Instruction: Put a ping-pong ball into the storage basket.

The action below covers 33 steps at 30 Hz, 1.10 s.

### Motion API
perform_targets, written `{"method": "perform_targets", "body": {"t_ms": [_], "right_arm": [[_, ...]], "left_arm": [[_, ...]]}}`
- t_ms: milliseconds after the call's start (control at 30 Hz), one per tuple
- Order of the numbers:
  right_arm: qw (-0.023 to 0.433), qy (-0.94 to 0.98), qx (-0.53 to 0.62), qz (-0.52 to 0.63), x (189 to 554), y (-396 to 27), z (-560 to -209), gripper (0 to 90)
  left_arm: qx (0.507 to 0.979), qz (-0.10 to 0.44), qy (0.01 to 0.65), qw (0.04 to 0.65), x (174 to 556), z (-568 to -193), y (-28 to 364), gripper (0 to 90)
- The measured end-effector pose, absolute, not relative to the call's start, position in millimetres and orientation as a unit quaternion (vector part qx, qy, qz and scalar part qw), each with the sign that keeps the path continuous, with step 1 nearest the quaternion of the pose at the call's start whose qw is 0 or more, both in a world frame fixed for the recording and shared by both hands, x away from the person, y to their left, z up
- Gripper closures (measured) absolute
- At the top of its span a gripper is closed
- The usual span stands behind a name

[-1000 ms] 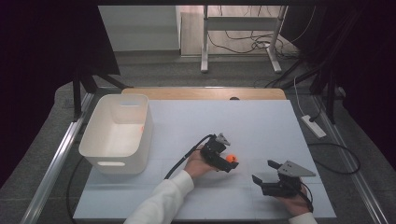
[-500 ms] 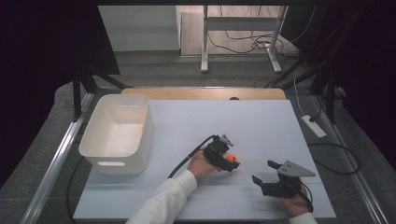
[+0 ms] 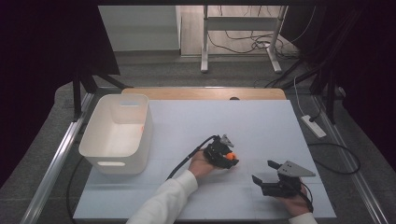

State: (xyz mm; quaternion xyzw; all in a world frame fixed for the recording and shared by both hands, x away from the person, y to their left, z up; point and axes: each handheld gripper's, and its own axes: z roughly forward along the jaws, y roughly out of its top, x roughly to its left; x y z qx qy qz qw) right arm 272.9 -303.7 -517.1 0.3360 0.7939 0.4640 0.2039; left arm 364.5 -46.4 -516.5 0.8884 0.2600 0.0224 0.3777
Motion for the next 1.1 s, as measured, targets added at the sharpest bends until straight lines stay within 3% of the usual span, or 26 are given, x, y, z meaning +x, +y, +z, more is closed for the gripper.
{"method": "perform_targets", "body": {"t_ms": [1100], "right_arm": [[0.206,0.794,0.336,0.464,272.6,-304.0,-516.7,12.7]], "left_arm": [[0.88,0.041,0.236,0.411,352.8,-490.1,-29.1,50.3]]}}
